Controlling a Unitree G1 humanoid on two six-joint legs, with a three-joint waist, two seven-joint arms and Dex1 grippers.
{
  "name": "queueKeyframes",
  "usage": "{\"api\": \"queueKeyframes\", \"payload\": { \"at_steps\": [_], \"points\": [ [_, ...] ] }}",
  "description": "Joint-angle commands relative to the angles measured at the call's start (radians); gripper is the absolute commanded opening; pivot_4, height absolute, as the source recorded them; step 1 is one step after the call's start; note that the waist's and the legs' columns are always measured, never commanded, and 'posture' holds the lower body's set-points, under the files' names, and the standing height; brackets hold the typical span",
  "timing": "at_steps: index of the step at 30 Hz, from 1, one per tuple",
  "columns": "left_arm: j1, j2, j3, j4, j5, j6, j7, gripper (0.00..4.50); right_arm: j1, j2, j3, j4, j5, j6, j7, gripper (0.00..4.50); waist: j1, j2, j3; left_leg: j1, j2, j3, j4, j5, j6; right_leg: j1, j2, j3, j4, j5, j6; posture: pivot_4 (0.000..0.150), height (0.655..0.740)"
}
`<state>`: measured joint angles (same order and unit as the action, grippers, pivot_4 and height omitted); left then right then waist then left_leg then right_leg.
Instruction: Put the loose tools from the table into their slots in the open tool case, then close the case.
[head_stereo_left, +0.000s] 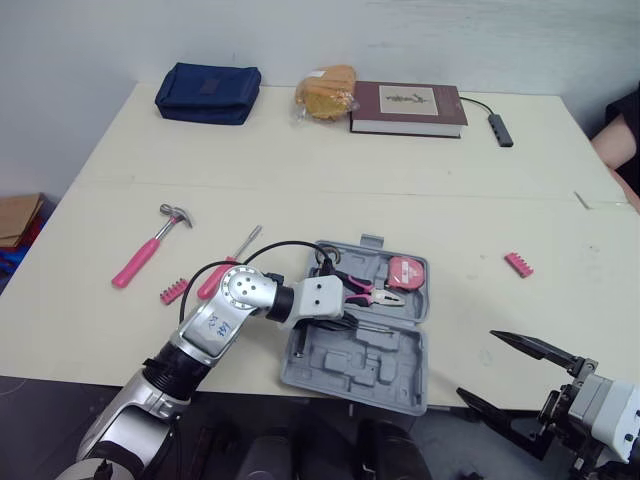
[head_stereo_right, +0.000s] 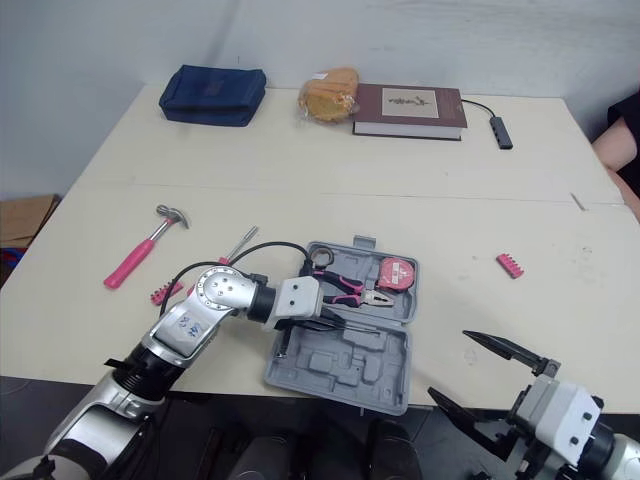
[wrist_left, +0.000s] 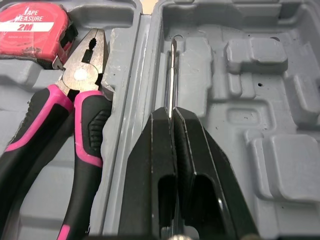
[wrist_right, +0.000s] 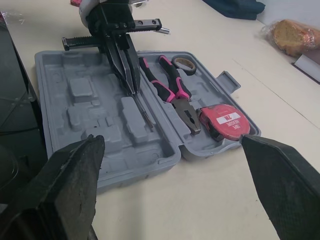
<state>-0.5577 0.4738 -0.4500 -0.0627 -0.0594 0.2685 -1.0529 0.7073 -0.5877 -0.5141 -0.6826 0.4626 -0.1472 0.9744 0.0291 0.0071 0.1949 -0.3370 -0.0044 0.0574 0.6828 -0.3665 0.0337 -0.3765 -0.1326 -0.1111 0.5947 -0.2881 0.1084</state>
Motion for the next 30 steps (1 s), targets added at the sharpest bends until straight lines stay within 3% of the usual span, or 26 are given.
{"api": "queueKeyframes", "payload": {
  "at_steps": [1, 11, 15, 19, 22, 25, 30],
  "points": [
    [0.009, 0.021, -0.016, 0.018, 0.051, 0.031, 0.013, 0.08, 0.008, -0.006, -0.019, -0.036, 0.016, 0.002, -0.008, 4.5, 0.0, 0.0, 0.0, 0.0, 0.0, 0.0, 0.0, 0.0, 0.0, 0.0, 0.0, 0.0, 0.0, 0.0, 0.0, 0.15, 0.74],
    [0.047, 0.04, -0.084, 0.045, 0.1, 0.248, 0.046, 0.08, -0.001, -0.008, -0.022, -0.034, 0.015, 0.008, -0.015, 4.5, -0.002, 0.0, -0.015, 0.002, 0.0, 0.0, 0.0, 0.0, 0.0, 0.002, -0.001, 0.001, 0.0, 0.0, 0.0, 0.15, 0.74],
    [0.038, 0.033, -0.089, 0.041, 0.098, 0.207, 0.058, 0.08, -0.005, -0.009, -0.027, -0.033, 0.015, 0.011, -0.014, 4.5, -0.002, 0.001, -0.025, 0.003, 0.001, -0.001, 0.0, -0.002, 0.0, 0.003, -0.001, 0.001, 0.0, 0.0, -0.001, 0.15, 0.74],
    [0.045, -0.025, 0.062, 0.037, -0.039, 0.015, 0.051, 0.08, 0.005, -0.01, -0.056, -0.023, 0.028, 0.006, -0.002, 4.5, -0.002, 0.002, -0.024, 0.003, 0.001, -0.001, 0.0, -0.002, 0.001, 0.002, -0.003, 0.001, 0.0, 0.0, -0.001, 0.15, 0.74],
    [0.078, 0.009, 0.186, 0.001, -0.199, -0.042, -0.072, 0.08, 0.012, -0.005, -0.086, 0.004, 0.034, -0.016, 0.015, 4.5, -0.002, 0.001, -0.022, 0.0, 0.001, -0.002, 0.0, -0.002, 0.001, 0.0, -0.003, 0.0, -0.001, 0.0, -0.002, 0.15, 0.74],
    [0.148, 0.094, 0.356, -0.018, -0.34, -0.064, -0.162, 0.86, 0.018, 0.004, -0.137, 0.065, 0.043, -0.071, 0.05, 4.5, -0.008, 0.003, -0.02, 0.0, 0.002, -0.002, -0.001, -0.003, -0.001, -0.001, -0.003, -0.001, -0.002, -0.001, -0.003, 0.15, 0.74],
    [0.247, 0.171, 0.552, 0.054, -0.35, -0.132, -0.095, 3.25, 0.02, 0.021, -0.192, 0.164, 0.054, -0.152, 0.085, 4.5, -0.002, 0.006, -0.017, 0.0, 0.002, -0.002, -0.001, -0.004, 0.0, 0.0, -0.003, -0.003, -0.003, -0.001, -0.004, 0.15, 0.74]
  ]
}}
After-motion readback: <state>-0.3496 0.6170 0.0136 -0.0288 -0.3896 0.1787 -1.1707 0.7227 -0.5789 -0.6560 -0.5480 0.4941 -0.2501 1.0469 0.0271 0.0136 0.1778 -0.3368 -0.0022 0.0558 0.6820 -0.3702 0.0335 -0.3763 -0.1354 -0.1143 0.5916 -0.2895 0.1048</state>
